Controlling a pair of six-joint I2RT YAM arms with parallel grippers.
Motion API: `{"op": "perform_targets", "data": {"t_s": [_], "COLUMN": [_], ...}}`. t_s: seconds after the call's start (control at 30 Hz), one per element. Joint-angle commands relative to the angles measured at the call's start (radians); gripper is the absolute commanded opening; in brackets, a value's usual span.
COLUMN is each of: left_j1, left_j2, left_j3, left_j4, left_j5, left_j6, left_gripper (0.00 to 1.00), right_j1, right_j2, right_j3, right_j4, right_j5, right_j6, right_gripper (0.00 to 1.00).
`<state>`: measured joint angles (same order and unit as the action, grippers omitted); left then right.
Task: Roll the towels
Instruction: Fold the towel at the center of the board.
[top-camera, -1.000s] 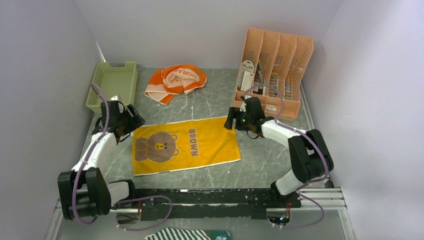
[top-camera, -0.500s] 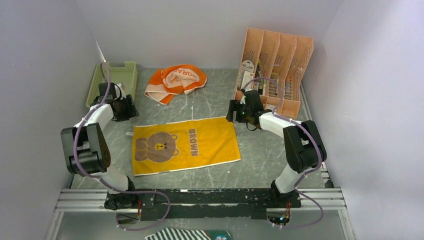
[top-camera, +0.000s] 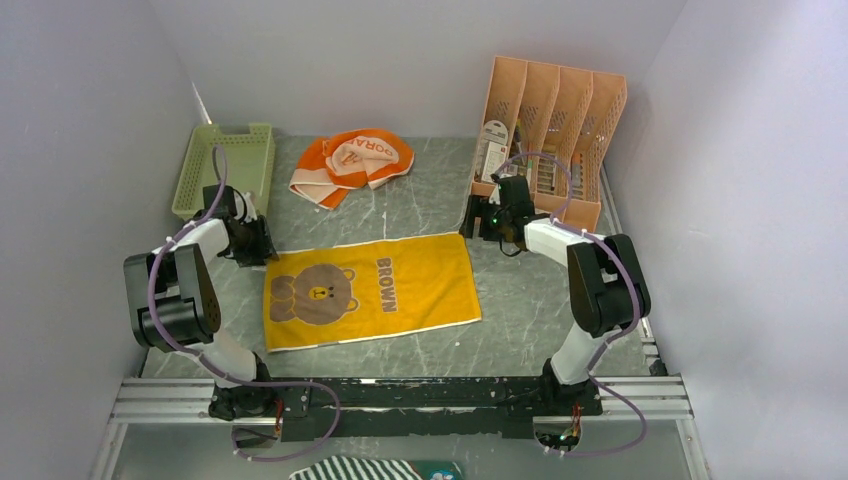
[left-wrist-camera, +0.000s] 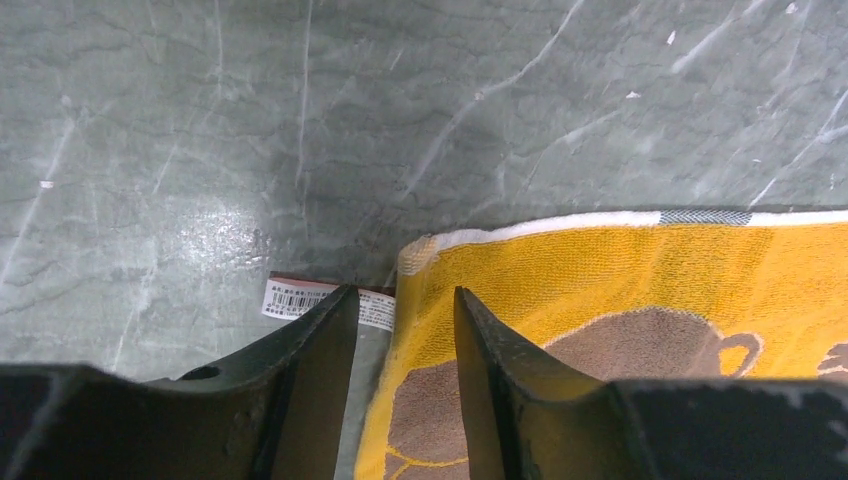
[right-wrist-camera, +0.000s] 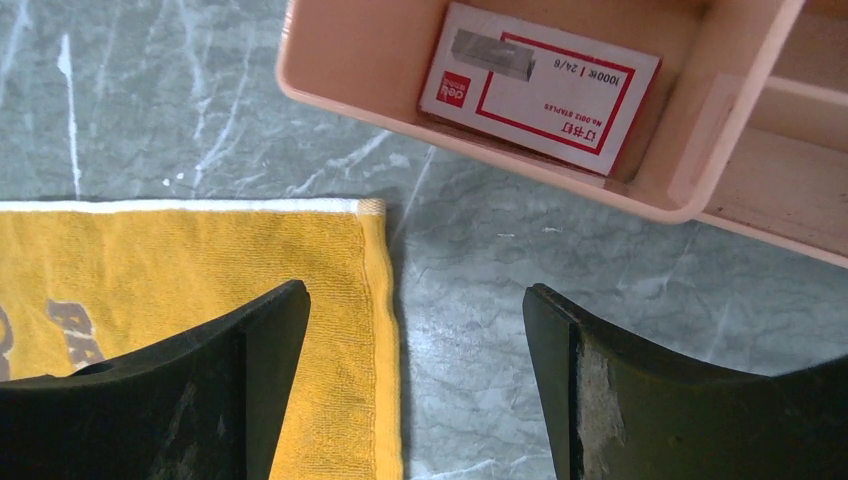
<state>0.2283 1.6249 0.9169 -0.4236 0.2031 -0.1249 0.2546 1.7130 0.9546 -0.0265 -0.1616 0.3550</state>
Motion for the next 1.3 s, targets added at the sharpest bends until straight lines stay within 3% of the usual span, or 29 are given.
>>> {"op": "perform_targets", "data": {"t_s": [0.0, 0.17, 0.43, 0.83, 1.1, 1.27], "left_j1": [0.015, 0.044, 0.069, 0.071, 0.071, 0.072], "left_j2": [0.034, 0.042, 0.054, 0.075, 0.082, 0.08], "left_j3": [0.011, 0.054, 0.084, 0.078, 0.079, 0.075], "left_j4": [0.006, 0.014, 0.033, 0.037, 0.036, 0.036], "left_j5": [0.025, 0.027, 0.066, 0.088, 0.096, 0.099], "left_j6": [0.015, 0.004, -0.012, -0.011, -0.014, -0.014], "left_gripper": [0.46, 0.08, 0.07, 0.07, 0.07, 0.07], "right_j1": [-0.009, 0.0, 0.04, 0.11, 0.137, 0.187], "right_j2": [0.027, 0.054, 0.136, 0.188, 0.194, 0.203], "right_j3": [0.018, 0.031, 0.117, 0.139, 0.132, 0.144], "right_j4": [0.021, 0.023, 0.015, 0.013, -0.008, -0.035], "right_j5": [-0.009, 0.051, 0.06, 0.07, 0.138, 0.202], "right_j6": [-0.012, -0.048, -0.106, -0.143, -0.187, -0.227], "right_gripper": [0.79, 0.77, 0.68, 0.61, 0.46, 0.45]}}
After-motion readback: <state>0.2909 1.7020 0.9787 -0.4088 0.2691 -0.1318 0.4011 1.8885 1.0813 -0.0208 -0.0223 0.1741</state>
